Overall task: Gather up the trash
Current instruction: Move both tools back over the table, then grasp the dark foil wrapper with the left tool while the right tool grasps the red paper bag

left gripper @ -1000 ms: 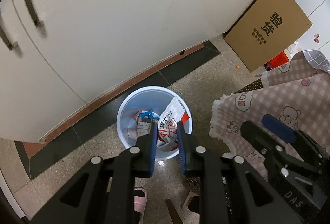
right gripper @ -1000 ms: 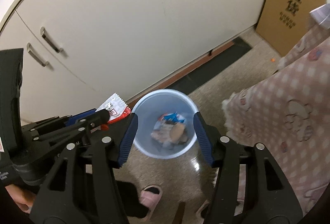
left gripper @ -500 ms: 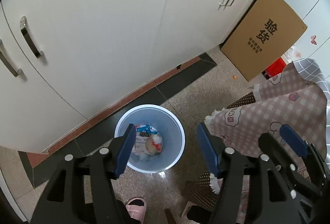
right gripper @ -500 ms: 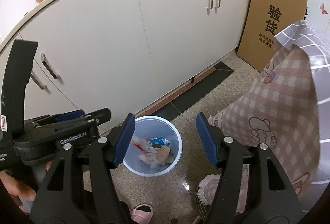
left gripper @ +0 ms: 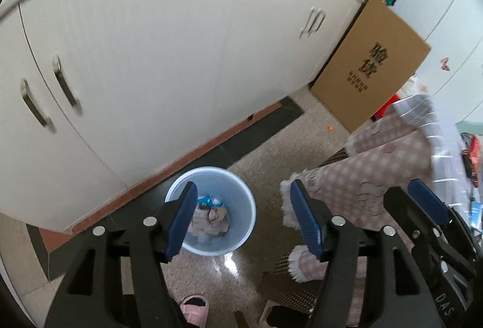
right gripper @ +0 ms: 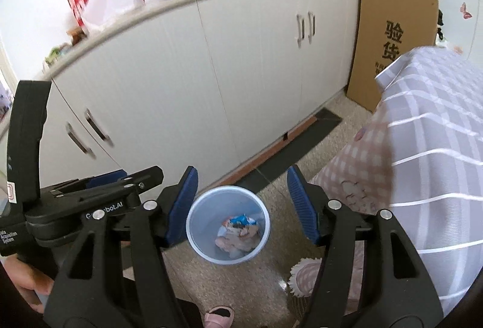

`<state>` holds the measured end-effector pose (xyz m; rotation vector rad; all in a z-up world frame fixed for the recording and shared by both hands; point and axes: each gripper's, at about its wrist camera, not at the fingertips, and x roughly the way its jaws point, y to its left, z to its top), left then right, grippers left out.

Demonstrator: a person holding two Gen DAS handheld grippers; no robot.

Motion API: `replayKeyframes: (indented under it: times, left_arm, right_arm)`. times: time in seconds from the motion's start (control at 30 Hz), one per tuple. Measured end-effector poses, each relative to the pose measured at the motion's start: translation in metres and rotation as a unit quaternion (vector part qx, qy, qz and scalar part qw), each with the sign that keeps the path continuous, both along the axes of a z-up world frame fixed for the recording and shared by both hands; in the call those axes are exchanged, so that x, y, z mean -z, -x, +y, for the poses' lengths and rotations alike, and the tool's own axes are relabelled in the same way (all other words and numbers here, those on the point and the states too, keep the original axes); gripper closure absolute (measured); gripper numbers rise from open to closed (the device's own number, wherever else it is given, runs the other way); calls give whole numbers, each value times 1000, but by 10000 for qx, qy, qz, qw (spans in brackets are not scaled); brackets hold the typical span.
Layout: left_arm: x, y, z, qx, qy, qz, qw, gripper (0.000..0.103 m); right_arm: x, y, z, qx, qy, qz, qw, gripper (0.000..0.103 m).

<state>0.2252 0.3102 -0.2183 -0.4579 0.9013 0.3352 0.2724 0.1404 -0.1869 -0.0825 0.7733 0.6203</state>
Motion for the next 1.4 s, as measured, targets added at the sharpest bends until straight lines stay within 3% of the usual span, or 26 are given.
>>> replayKeyframes:
  times: [0.13,0.33,0.5,0.73,0.93,1.13,1.4]
  left_arm:
    - [-37,0,-27,142,-174,-390,9990,36]
    - [-80,-17,-89,747,-347,-747,9938,34]
    - [-95,-48,-158,1480,-165,-815,9855,34]
    - [-107,-96,-245,2188,1,-830,9722,34]
    - [-102,-142,-307,2650,268,-692,9614,34]
    - [-84,-183,-345,2791,521,-434,9579,34]
    - [-61,-217,-376,2849,615,-177,9564,34]
  right_arm:
    - [-30,3,-32,169,-237,-167,9994,41]
    - [-71,-1,-100,607,-491,-442,9960,39]
    - [-92,-14,-174,1086,-546,-459,9915,38]
    - [-98,-35,-267,1760,-432,-489,9822,37]
    - [-91,-55,-327,2273,-191,-478,9725,35]
    - [-68,-81,-364,2454,141,-202,9691,34]
    - [-54,-102,-385,2539,6,-28,9672,34]
